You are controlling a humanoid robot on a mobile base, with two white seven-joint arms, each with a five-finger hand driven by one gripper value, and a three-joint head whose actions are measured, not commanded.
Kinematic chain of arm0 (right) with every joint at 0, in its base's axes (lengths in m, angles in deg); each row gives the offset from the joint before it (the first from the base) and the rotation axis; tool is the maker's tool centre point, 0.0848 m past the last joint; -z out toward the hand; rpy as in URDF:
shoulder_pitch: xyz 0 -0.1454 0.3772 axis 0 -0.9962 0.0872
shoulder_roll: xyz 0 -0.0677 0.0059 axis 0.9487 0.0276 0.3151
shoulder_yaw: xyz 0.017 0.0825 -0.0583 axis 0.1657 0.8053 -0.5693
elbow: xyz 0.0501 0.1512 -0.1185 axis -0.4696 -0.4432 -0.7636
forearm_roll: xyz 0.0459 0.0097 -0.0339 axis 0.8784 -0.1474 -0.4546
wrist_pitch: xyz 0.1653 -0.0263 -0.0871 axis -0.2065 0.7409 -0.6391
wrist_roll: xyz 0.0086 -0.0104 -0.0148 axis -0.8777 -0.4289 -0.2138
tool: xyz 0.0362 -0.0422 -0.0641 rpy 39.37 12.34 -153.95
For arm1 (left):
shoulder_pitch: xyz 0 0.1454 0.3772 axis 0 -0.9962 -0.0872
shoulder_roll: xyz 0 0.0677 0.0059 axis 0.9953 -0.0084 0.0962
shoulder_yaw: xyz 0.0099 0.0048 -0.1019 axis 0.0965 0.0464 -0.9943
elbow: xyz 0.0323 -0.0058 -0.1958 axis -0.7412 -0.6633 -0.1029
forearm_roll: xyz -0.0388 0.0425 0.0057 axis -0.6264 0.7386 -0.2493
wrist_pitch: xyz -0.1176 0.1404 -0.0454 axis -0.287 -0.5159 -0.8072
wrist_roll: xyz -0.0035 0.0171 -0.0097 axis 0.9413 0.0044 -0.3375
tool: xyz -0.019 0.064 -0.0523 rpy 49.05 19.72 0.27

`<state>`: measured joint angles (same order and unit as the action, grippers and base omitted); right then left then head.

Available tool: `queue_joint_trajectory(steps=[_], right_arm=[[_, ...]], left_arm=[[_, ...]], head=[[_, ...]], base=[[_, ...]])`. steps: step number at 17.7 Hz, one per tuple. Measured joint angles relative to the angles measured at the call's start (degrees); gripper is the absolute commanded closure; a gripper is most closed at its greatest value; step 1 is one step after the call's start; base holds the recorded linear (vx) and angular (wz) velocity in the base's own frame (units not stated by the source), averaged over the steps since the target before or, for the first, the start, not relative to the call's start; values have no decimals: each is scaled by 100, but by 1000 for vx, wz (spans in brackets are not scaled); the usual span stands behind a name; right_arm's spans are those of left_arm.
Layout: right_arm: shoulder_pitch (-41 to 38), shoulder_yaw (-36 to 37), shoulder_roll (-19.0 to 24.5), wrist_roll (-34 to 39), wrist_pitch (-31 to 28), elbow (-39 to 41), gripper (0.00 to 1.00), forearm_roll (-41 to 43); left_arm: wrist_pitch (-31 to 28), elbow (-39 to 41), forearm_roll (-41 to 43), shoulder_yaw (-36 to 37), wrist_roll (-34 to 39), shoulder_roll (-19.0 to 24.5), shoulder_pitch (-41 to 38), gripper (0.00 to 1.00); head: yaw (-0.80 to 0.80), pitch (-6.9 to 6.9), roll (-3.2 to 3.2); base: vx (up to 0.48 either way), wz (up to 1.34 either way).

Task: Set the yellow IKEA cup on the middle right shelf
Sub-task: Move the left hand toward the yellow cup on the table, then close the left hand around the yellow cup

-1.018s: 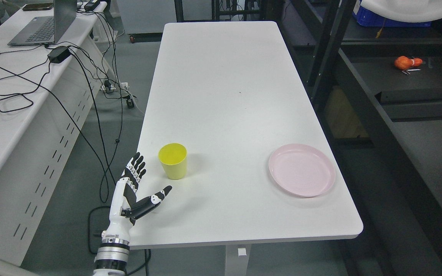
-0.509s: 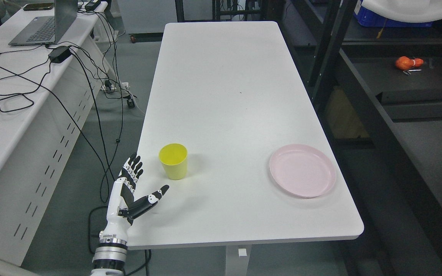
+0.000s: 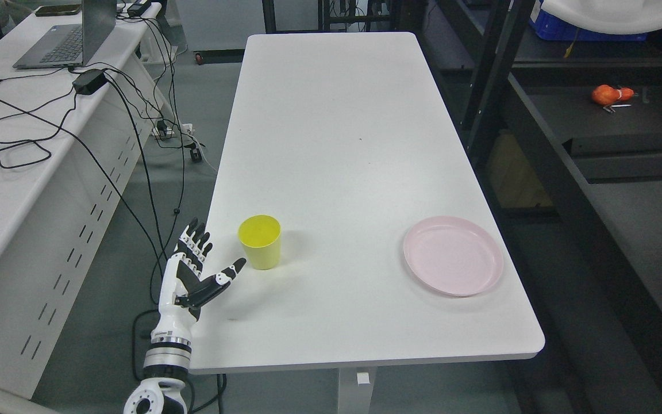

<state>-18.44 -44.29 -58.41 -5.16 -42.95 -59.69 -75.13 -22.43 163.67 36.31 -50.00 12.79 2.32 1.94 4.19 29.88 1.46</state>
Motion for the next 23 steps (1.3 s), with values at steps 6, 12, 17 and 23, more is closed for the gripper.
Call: queue_joint_trajectory(steps=[6, 12, 17, 23], right_arm=[[0, 0, 0, 0, 0, 0, 1, 0], [0, 0, 0, 0, 0, 0, 1, 0], [0, 0, 0, 0, 0, 0, 1, 0], [0, 0, 0, 0, 0, 0, 1, 0]], left_arm=[[-118, -353, -77, 135, -106, 0, 303, 2], [-316, -548, -108, 427, -142, 0, 468, 2], [-554, -656, -120, 646, -177, 0, 615, 2], [-785, -795, -119, 784, -186, 0, 776, 2]], head=[[0, 0, 0], [0, 0, 0], [0, 0, 0], [0, 0, 0]], base=[[0, 0], [0, 0], [0, 0], [0, 0]])
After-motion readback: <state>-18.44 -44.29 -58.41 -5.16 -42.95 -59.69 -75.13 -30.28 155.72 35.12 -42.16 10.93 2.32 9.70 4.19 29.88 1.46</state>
